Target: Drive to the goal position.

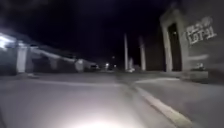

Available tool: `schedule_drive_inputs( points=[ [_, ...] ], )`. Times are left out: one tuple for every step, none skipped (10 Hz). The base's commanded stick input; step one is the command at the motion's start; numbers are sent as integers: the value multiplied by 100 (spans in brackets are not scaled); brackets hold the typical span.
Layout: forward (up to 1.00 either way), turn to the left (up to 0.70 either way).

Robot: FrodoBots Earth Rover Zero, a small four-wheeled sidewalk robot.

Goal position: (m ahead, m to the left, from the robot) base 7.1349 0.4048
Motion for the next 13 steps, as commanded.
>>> schedule_drive_inputs(
  points=[
    [70,0],
    [70,0],
    [70,0],
    [70,0],
    [70,0],
    [70,0],
    [70,0],
    [70,0],
    [70,-2],
    [70,-4],
    [70,-6],
    [70,-14],
    [70,-23]
  ],
)
